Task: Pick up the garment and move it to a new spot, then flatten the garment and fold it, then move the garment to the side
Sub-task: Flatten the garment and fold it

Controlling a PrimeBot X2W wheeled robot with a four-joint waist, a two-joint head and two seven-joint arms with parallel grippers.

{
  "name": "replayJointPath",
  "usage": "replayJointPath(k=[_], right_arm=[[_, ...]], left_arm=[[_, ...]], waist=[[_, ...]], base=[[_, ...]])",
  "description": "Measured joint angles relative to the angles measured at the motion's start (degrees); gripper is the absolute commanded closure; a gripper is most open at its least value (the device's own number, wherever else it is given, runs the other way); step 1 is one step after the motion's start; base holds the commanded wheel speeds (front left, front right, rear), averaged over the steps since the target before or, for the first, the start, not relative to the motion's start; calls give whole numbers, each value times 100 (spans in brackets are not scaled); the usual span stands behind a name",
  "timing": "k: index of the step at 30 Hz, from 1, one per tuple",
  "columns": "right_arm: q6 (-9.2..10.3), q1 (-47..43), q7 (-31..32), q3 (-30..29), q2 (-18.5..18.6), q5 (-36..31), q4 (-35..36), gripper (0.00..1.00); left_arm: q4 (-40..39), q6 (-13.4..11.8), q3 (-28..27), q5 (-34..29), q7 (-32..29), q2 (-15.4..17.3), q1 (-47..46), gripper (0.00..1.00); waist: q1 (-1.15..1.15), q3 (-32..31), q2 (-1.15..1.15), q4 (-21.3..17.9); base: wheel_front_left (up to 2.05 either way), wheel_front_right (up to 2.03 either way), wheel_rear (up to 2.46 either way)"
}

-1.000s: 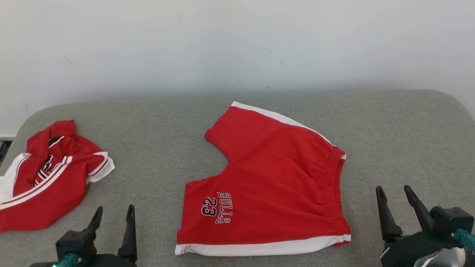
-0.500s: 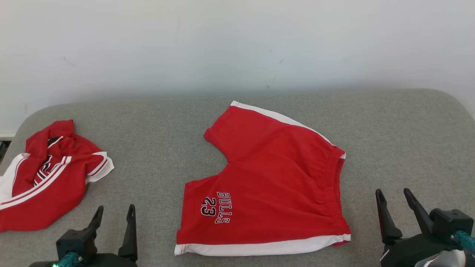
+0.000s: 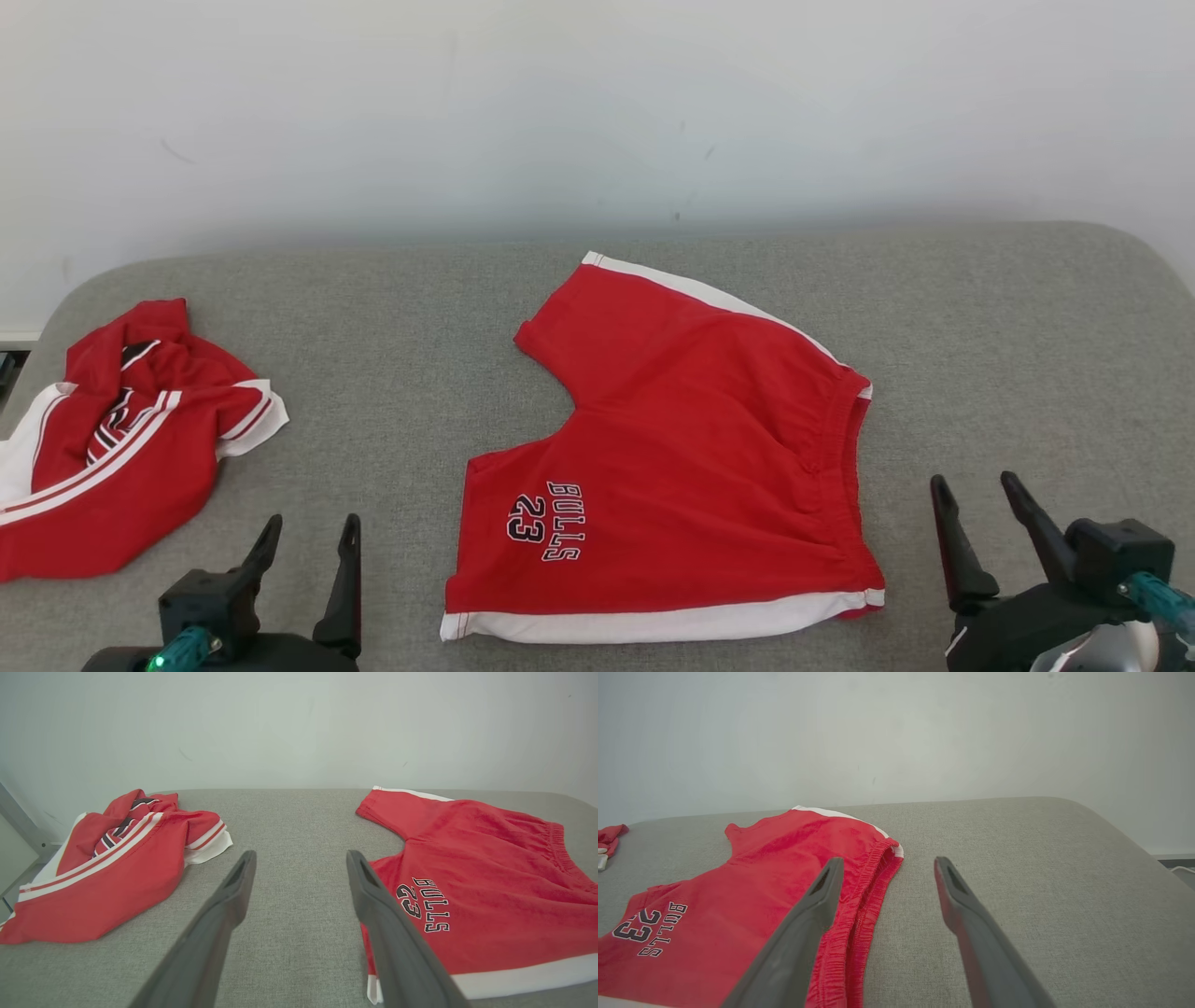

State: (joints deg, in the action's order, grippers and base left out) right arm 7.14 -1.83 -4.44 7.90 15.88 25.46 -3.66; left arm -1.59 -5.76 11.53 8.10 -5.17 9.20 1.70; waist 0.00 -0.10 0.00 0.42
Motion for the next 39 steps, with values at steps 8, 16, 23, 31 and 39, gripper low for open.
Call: replayJointPath(k=[8, 16, 23, 31, 39], right_arm=[[-120, 20, 410, 308, -12, 1, -68, 0], [-345, 35, 1061, 600, 42, 58, -157, 0], [-438, 269, 1581, 831, 67, 124, -342, 0], [-495, 412, 2045, 1032, 52, 124, -644, 0], [-513, 484, 2231, 1060, 51, 124, -727, 0]], left_arm=[[127, 409, 210, 389, -387, -8, -108, 0], [408, 780, 457, 675, -998, -21, -108, 0], [772, 882, 572, 843, -1252, -187, -240, 0], [1289, 932, 650, 892, -1480, -297, -467, 0], [1596, 933, 770, 902, -1622, -339, -600, 0]], waist=[[0, -13, 0, 13], [0, 106, 0, 46], [0, 290, 0, 73], [0, 471, 0, 88], [0, 495, 0, 87]], base=[[0, 0, 0], [0, 0, 0], [0, 0, 0], [0, 0, 0], [0, 0, 0]])
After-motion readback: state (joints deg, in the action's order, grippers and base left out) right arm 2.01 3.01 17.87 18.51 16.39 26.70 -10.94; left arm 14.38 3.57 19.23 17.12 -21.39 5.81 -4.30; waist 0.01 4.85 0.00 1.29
